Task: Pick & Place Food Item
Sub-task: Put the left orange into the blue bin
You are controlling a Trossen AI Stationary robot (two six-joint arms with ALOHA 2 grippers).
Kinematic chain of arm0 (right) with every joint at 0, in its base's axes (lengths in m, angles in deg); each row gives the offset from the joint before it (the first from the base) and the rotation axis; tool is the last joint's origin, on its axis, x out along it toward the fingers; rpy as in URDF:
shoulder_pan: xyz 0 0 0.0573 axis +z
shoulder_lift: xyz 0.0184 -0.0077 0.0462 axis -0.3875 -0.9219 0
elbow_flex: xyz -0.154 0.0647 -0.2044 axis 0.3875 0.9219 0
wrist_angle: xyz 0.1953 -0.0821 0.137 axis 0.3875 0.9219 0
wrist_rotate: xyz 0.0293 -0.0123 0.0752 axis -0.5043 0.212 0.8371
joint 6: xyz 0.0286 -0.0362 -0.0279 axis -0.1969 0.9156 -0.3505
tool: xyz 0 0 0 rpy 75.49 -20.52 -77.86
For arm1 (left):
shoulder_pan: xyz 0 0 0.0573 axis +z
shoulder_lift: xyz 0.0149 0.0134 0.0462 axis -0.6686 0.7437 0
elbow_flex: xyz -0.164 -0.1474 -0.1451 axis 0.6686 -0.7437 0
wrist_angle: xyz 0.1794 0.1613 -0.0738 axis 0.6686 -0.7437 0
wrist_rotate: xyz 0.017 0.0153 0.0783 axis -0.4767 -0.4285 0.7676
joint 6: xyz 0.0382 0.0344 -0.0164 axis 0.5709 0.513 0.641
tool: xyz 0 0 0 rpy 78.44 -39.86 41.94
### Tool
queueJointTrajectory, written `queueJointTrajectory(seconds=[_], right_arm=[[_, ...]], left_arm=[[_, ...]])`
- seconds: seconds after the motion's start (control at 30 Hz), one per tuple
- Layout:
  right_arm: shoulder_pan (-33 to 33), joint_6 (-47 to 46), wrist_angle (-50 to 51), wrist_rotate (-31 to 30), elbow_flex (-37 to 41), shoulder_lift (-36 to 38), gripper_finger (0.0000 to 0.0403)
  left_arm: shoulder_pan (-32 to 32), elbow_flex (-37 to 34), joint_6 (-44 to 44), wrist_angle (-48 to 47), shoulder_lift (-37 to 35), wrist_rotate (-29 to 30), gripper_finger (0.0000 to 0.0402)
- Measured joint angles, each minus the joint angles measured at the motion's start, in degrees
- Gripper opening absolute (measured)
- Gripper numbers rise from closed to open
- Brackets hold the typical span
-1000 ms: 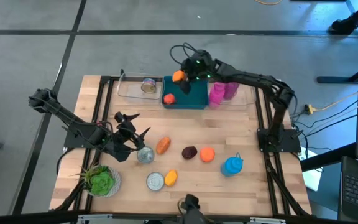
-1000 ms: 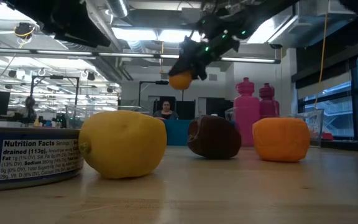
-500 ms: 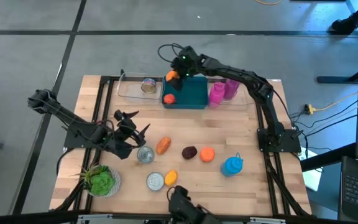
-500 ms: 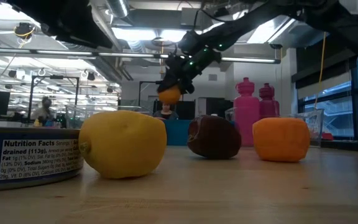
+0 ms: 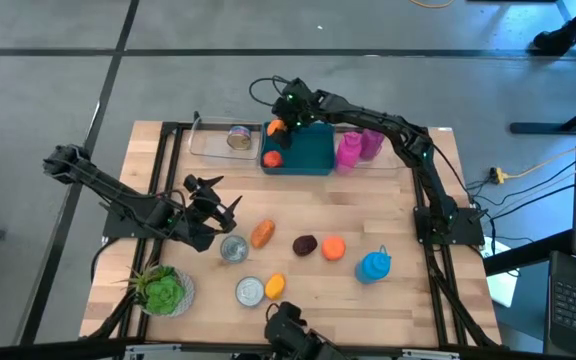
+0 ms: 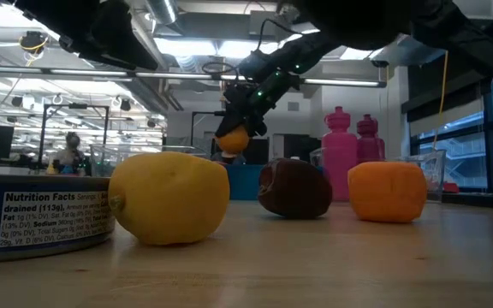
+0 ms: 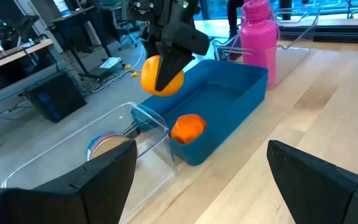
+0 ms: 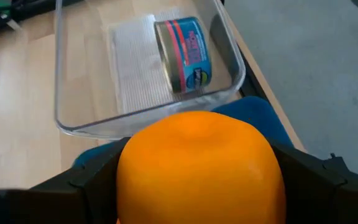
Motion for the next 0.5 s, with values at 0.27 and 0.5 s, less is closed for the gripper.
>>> queueJointTrajectory(seconds=[0.27,0.5], right_arm=[[1.09,-0.66,1.27,-0.20,0.02,-0.04,0.0319],[3.11,-0.58,-0.12,-1.33,0.10,-2.58,0.0319]], left_arm=[[0.04,0.00,0.00,-0.01,0.00,-0.06,0.0349],[0.02,0.00,0.00,0.20,0.02,-0.06,0.0349]])
